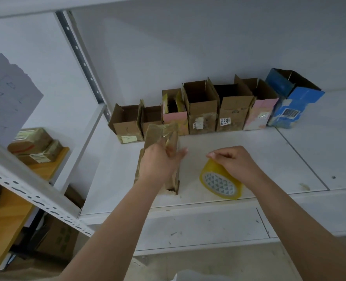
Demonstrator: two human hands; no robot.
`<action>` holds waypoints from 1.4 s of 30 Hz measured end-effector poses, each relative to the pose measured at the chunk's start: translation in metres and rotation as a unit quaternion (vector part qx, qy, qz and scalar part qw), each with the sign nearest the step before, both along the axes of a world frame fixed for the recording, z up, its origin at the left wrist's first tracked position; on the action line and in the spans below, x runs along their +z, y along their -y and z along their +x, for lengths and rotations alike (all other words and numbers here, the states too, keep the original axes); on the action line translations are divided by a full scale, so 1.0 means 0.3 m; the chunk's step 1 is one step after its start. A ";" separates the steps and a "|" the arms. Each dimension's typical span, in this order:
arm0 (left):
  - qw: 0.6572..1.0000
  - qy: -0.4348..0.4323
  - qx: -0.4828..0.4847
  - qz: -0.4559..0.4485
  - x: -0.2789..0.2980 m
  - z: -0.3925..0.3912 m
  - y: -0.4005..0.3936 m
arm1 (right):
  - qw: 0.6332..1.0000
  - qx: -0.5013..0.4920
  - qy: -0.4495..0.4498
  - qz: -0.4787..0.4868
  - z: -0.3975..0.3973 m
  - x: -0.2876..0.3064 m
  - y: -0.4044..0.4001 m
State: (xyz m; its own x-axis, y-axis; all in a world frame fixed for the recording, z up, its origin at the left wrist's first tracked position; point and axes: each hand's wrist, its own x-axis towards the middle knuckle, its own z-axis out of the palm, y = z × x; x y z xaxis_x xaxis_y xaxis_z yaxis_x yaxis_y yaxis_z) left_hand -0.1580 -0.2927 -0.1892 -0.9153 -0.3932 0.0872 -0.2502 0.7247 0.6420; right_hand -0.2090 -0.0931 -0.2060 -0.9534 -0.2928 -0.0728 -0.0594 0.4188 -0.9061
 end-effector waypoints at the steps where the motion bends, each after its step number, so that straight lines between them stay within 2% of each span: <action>1: 0.999 -0.033 -0.021 0.037 0.012 0.005 -0.029 | 1.000 0.005 -0.006 -0.014 0.005 0.011 0.004; 3: 0.992 -0.024 -0.076 0.101 0.022 0.011 -0.096 | 0.999 0.012 -0.023 -0.030 0.011 0.029 0.013; 5: 0.987 -0.003 -0.097 0.125 0.014 0.003 -0.143 | 0.998 0.013 -0.045 -0.030 0.010 0.033 0.016; 7: 0.984 -0.024 -0.082 0.155 0.006 -0.007 -0.156 | 0.997 0.003 -0.077 -0.005 0.008 0.023 0.015; 9: 0.974 -0.021 -0.048 0.219 -0.002 -0.002 -0.180 | 0.987 -0.028 -0.143 0.063 0.011 0.002 0.017; 11: 0.943 -0.018 -0.015 0.331 -0.006 0.018 -0.231 | 0.965 -0.071 -0.223 0.121 0.017 -0.014 0.028; 13: 0.928 -0.028 0.005 0.371 -0.006 0.030 -0.263 | 0.946 -0.085 -0.282 0.135 0.018 -0.028 0.042; 15: 0.946 -0.018 -0.011 0.323 -0.005 0.037 -0.247 | 0.932 -0.090 -0.314 0.155 0.013 -0.049 0.048; 17: 0.964 0.002 -0.045 0.262 0.006 0.050 -0.207 | 0.913 -0.099 -0.333 0.215 0.002 -0.079 0.043; 19: 0.973 -0.010 -0.040 0.226 0.014 0.068 -0.146 | 0.898 -0.104 -0.331 0.271 -0.004 -0.113 0.033; 23: 0.964 -0.126 0.075 0.221 0.041 0.105 0.068 | 0.890 -0.082 -0.329 0.305 0.003 -0.180 0.010; 25: 0.969 -0.131 0.133 0.161 0.008 0.117 0.193 | 0.894 -0.059 -0.303 0.326 0.011 -0.214 0.018; 28: 0.981 0.007 0.193 0.020 -0.140 0.150 0.338 | 0.905 -0.032 -0.199 0.375 0.027 -0.248 0.054; 31: 0.970 0.157 0.187 -0.002 -0.279 0.190 0.393 | 0.904 -0.039 -0.159 0.394 0.018 -0.232 0.075; 33: 0.966 0.193 0.167 -0.030 -0.320 0.206 0.395 | 0.900 -0.060 -0.183 0.392 0.011 -0.189 0.100; 35: 0.983 0.100 0.154 -0.019 -0.296 0.206 0.386 | 0.912 -0.062 -0.255 0.315 0.020 -0.132 0.144; 37: 0.989 -0.079 0.117 0.035 -0.223 0.186 0.366 | 0.916 -0.022 -0.337 0.218 0.042 -0.078 0.209; 39: 0.977 -0.207 0.005 0.048 -0.127 0.152 0.327 | 0.921 0.043 -0.358 0.151 0.061 -0.048 0.280; 40: 0.970 -0.230 -0.065 0.042 -0.096 0.134 0.311 | 0.929 0.078 -0.335 0.132 0.071 -0.042 0.312; 42: 0.966 -0.193 -0.172 0.013 -0.086 0.106 0.290 | 0.942 0.132 -0.284 0.119 0.087 -0.061 0.354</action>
